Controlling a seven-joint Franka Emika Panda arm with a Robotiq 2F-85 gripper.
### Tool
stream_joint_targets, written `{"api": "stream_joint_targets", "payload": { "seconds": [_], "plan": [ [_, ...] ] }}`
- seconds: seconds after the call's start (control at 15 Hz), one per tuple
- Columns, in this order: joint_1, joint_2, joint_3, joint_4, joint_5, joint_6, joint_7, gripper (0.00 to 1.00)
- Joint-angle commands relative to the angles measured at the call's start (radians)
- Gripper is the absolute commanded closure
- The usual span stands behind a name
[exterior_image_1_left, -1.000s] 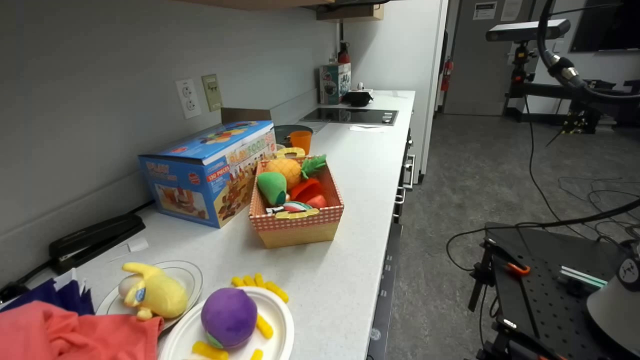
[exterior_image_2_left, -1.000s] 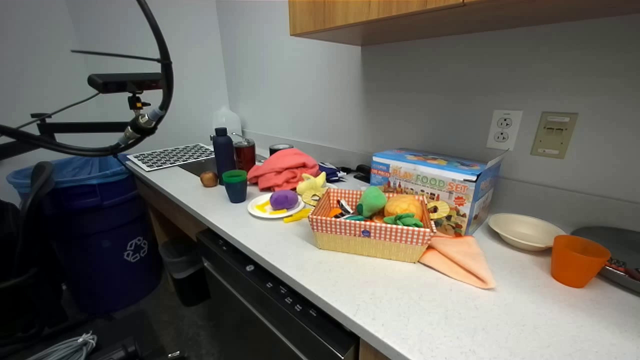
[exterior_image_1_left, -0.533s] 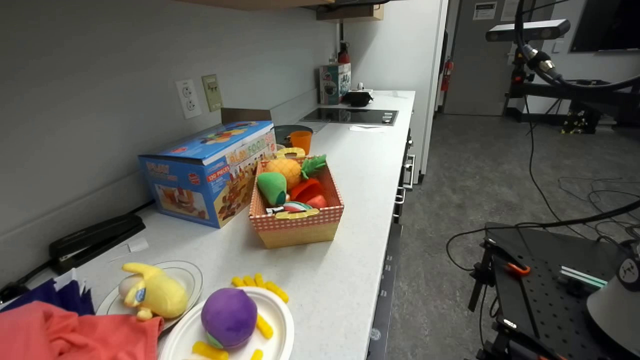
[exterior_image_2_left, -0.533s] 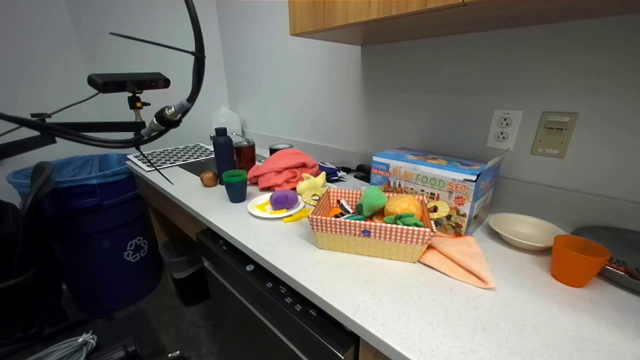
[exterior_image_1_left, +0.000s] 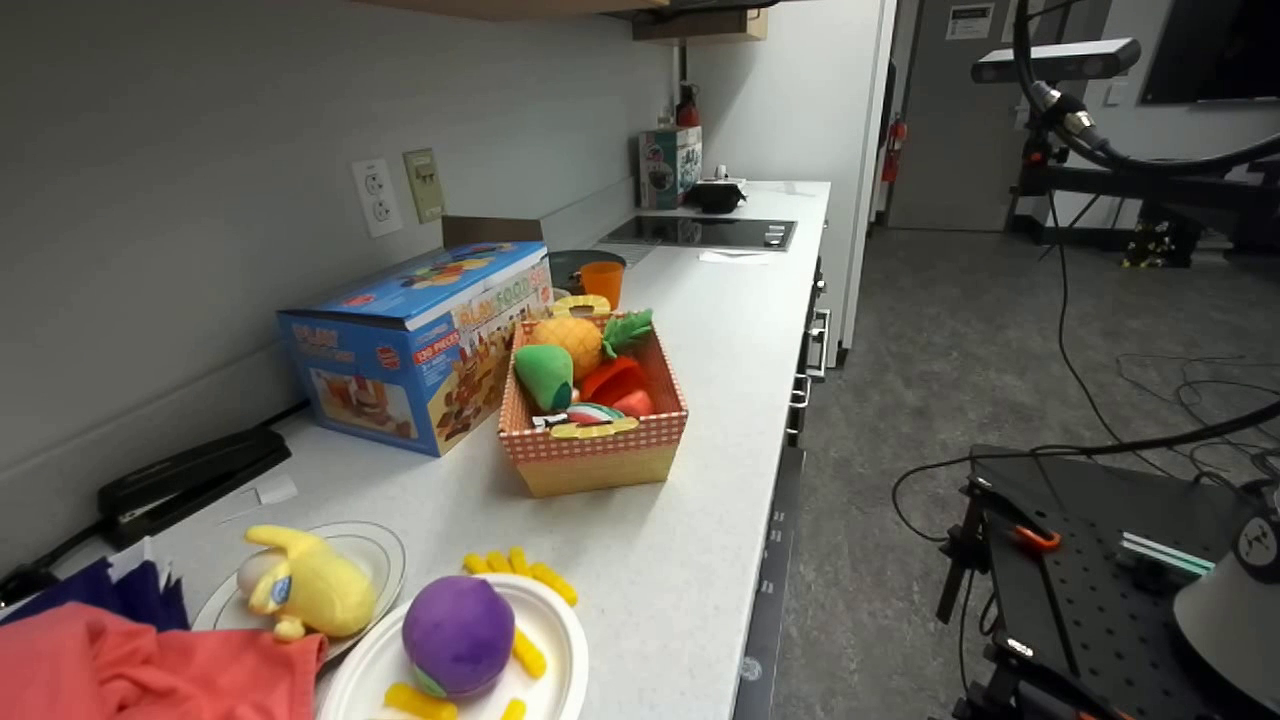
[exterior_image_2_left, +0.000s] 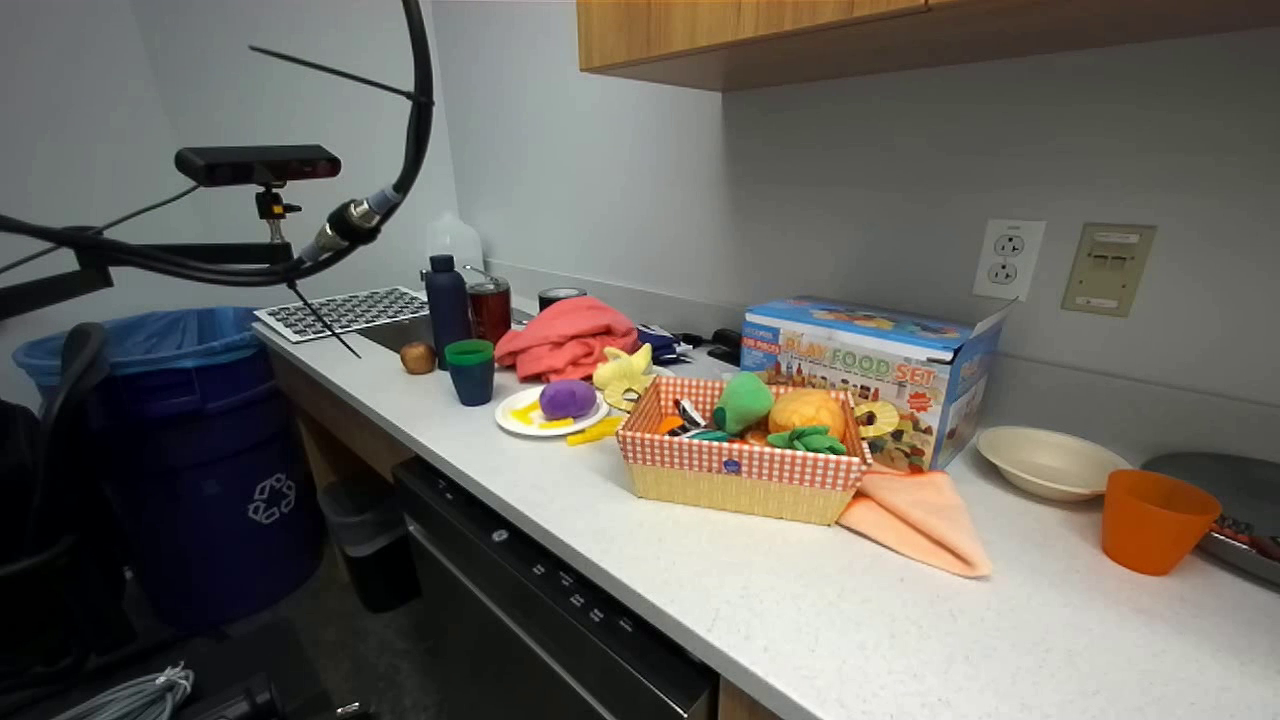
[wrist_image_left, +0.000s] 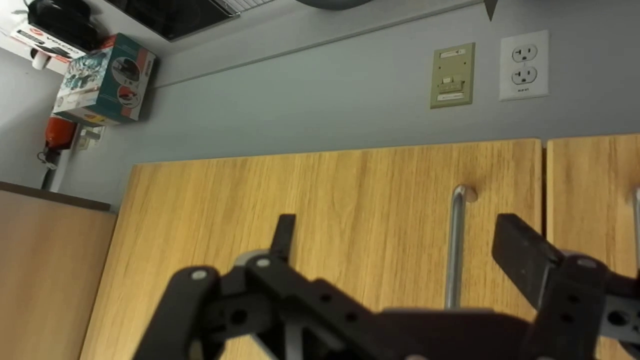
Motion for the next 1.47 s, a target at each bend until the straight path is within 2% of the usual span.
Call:
{"api": "stream_joint_targets", "payload": {
  "seconds": [0.0, 0.53, 0.93, 1.13, 1.4],
  "plan": [
    [0.032, 0.033, -0.033, 0.041, -0.039, 0.013, 0.033, 0.0],
    [0.057, 0.136, -0.086, 0.143, -0.015, 0.056, 0.013, 0.0],
    [0.103, 0.134, -0.11, 0.174, 0.039, -0.037, -0.016, 0.0],
    [0.13, 0.123, -0.112, 0.209, 0.136, -0.133, -0.05, 0.0],
    [0.16, 0.125, -0.107, 0.267, 0.194, -0.222, -0.053, 0.0]
  ]
}}
